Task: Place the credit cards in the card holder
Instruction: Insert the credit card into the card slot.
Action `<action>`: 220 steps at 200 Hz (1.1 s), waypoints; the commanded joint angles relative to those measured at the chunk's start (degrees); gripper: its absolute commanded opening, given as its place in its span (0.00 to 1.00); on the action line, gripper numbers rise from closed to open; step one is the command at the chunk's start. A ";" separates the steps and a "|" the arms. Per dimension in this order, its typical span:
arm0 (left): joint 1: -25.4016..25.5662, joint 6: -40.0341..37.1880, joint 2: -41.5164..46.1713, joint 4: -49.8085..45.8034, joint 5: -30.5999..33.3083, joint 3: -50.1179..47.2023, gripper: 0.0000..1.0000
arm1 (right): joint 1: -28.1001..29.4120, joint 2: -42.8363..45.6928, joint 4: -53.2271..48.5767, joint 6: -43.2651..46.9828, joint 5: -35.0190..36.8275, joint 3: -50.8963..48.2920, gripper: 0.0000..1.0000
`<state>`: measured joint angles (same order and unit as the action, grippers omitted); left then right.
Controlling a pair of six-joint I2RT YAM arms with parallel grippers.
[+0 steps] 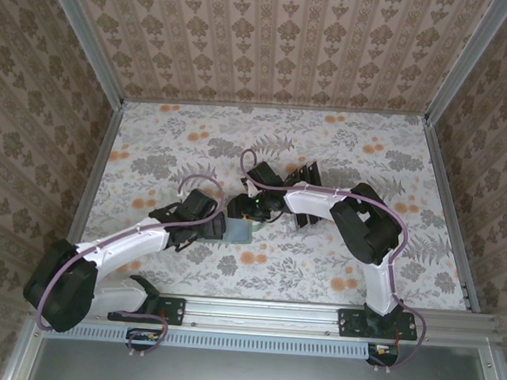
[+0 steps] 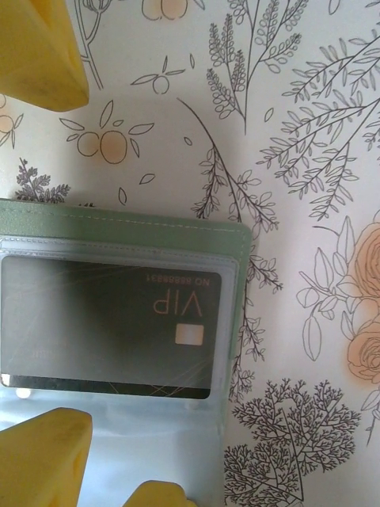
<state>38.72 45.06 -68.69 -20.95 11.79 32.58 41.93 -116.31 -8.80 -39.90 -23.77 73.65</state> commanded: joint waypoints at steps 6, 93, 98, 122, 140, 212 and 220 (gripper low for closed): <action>0.63 1.17 0.27 0.59 0.96 -0.76 1.00 | 0.48 2.49 -2.59 -0.10 1.87 -1.66 0.56; 1.31 1.44 0.39 0.81 1.98 -0.76 1.00 | 3.66 5.96 -13.93 7.10 11.32 2.34 0.56; 1.32 1.39 0.47 0.79 2.05 -0.77 1.00 | 3.87 5.89 -14.18 7.27 11.60 2.58 0.56; 1.34 1.44 0.48 0.78 2.02 -0.81 1.00 | 4.70 5.08 -15.10 7.72 12.41 3.39 0.57; 1.35 1.35 0.57 0.78 2.14 -0.76 1.00 | 4.87 4.11 -15.23 7.73 12.65 3.70 0.56; 2.03 0.91 1.01 1.57 2.30 -1.91 1.00 | 4.61 -0.36 -9.23 4.10 7.17 1.63 0.56; 2.14 0.89 1.08 1.97 2.36 -2.31 1.00 | 4.56 -0.18 -8.39 3.61 6.71 1.18 0.57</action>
<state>40.10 45.47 -68.62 -19.81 13.13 31.64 46.50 -114.93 -19.33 -33.80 -13.93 76.42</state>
